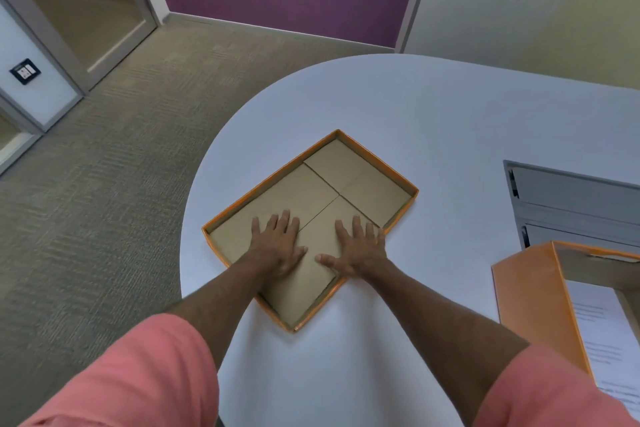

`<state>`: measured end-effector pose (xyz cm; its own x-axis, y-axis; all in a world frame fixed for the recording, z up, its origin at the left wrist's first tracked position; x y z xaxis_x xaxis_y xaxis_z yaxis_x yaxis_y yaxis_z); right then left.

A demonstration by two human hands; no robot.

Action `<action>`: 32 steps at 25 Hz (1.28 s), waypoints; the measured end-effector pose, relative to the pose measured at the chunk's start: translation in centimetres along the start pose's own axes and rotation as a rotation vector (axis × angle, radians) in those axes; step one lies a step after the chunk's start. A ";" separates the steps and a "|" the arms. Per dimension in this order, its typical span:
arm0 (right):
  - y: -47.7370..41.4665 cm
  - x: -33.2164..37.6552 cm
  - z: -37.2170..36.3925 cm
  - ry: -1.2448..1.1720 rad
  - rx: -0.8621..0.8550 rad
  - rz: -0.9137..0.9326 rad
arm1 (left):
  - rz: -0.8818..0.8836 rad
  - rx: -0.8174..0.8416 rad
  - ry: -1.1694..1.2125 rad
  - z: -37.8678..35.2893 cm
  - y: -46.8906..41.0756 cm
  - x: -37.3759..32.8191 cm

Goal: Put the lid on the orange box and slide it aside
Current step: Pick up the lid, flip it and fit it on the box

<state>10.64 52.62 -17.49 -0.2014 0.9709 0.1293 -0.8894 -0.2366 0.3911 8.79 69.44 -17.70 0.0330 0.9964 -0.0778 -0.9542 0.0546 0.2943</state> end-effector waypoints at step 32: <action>3.5 -11.3 4.4 -0.692 -0.420 -0.597 | 0.454 -0.334 0.672 5.2 -2.0 0.6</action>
<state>11.64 40.64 -13.55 0.4888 0.6601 0.5704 -0.8664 0.4437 0.2291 12.28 70.22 -13.39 -0.4529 0.6628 -0.5963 -0.8733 -0.4646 0.1469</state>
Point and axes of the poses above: each hand's wrist, its own y-axis away from the middle knuckle, its own z-axis out of the back of the hand, x = y × z, the point moved 6 cm from there along -y, towards the middle knuckle, and after that the axes turned 11 degrees about -x, right-handed, at the moved point
